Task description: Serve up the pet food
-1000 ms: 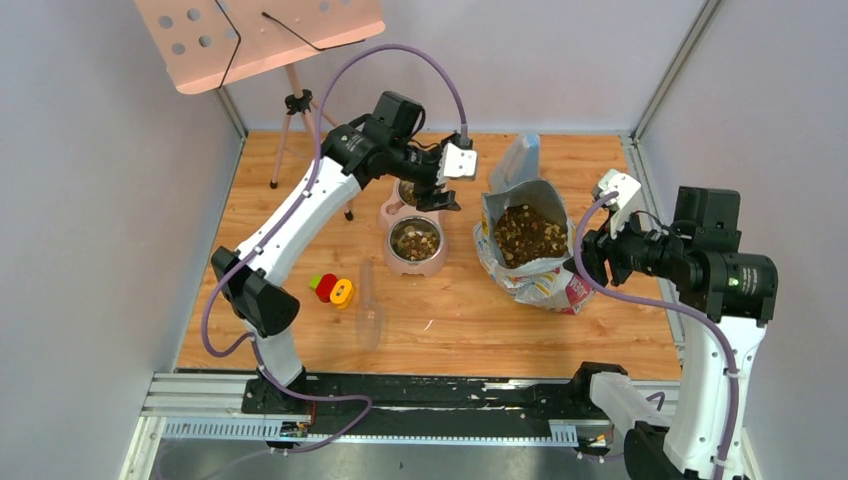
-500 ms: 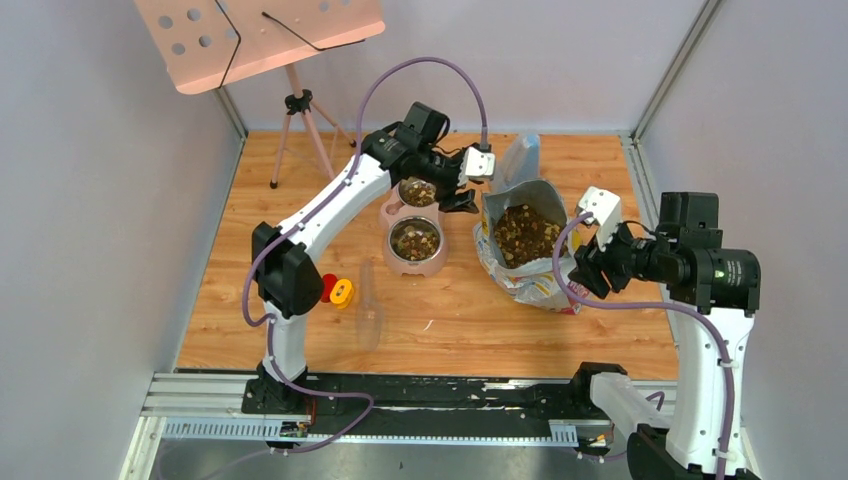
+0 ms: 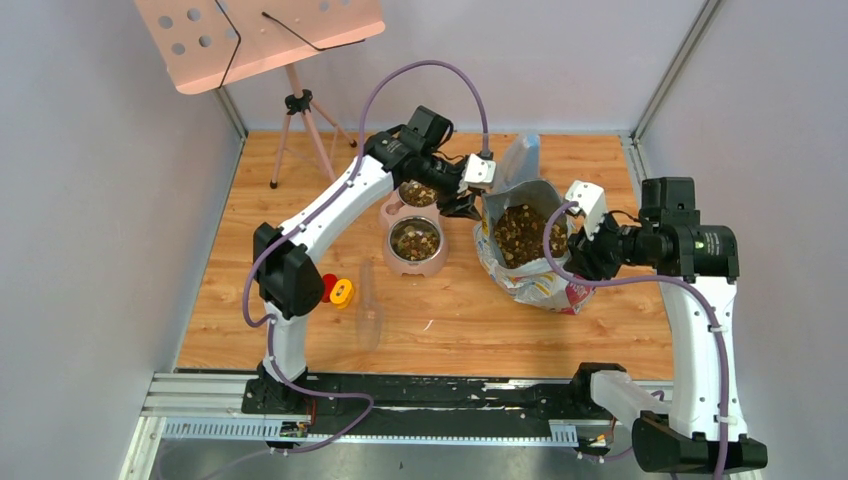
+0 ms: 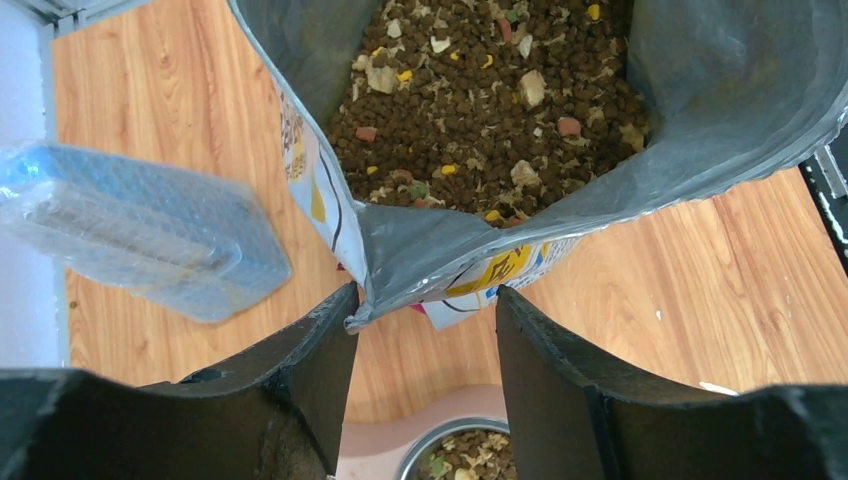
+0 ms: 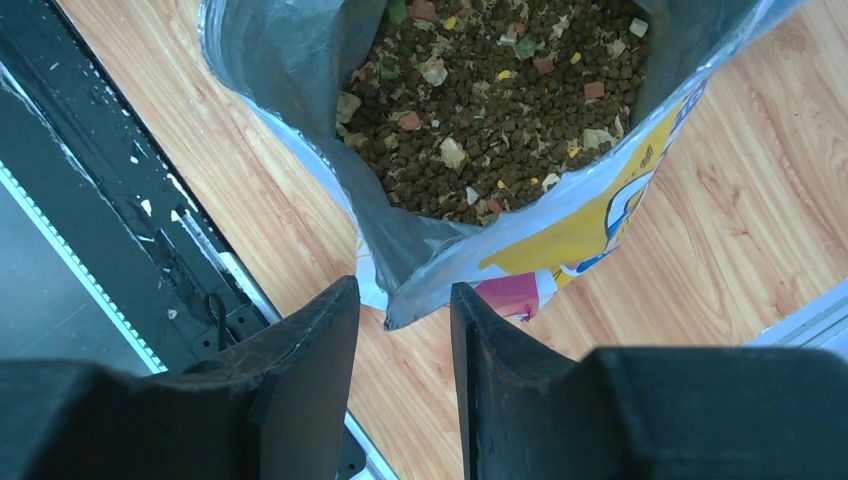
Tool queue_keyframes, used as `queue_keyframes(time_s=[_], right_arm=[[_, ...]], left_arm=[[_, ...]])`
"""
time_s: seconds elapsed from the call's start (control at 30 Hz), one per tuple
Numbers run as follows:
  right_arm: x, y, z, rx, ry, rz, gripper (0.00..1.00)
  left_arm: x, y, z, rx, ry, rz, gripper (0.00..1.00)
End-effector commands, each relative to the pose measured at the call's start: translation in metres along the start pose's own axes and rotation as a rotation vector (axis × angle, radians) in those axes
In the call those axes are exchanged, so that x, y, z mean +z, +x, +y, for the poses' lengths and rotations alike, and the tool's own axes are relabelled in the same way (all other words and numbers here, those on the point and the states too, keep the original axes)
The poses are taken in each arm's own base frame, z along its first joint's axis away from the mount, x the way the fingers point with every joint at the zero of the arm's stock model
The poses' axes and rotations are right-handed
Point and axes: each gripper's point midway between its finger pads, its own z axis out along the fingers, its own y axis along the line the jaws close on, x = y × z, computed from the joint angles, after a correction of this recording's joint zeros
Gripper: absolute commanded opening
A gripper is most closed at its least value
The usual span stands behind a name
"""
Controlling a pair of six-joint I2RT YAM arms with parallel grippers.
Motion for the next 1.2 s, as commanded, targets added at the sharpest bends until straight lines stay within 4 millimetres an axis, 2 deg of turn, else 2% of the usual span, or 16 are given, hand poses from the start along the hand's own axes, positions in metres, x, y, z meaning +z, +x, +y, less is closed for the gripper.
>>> queue_keyframes(time_s=[0.0,0.13,0.33,0.47,0.7,0.83,0.9,0.93,1.0,1.03,1.17], right_arm=[[0.009,-0.009,-0.006,-0.065,0.013,-0.02,0.39],[0.015,-0.01,-0.006,-0.08,0.008,-0.014,0.38],[0.015,-0.008,-0.005,-0.088,0.015,-0.003,0.32],[0.014,-0.006,-0.006,-0.092,0.028,0.008,0.24],[0.012,-0.005,-0.008,-0.093,0.041,0.021,0.15],[0.011,-0.002,-0.012,-0.085,0.065,0.039,0.08],[0.01,-0.001,-0.015,-0.08,0.081,0.047,0.03],[0.008,-0.002,-0.016,-0.074,0.092,0.046,0.0],[0.003,-0.007,-0.022,-0.053,0.131,0.041,0.0],[0.0,-0.01,-0.027,-0.047,0.16,0.04,0.0],[-0.019,-0.021,-0.047,-0.073,0.269,0.034,0.0]], left_arm=[[-0.008,-0.03,0.001,0.071,-0.008,-0.057,0.6],[-0.007,-0.033,0.004,0.079,-0.016,-0.064,0.57],[-0.004,-0.037,0.005,0.09,-0.01,-0.074,0.46],[-0.001,-0.038,0.005,0.105,-0.004,-0.08,0.41],[0.006,-0.035,0.014,0.115,-0.047,-0.067,0.46],[0.009,-0.035,0.016,0.115,-0.046,-0.075,0.34],[0.009,-0.038,0.016,0.114,-0.046,-0.086,0.23],[0.008,-0.04,0.016,0.114,-0.048,-0.092,0.14],[0.004,-0.043,0.016,0.099,-0.052,-0.095,0.03],[-0.001,-0.044,0.015,0.076,-0.058,-0.101,0.0],[-0.023,-0.041,0.024,-0.026,-0.111,-0.137,0.0]])
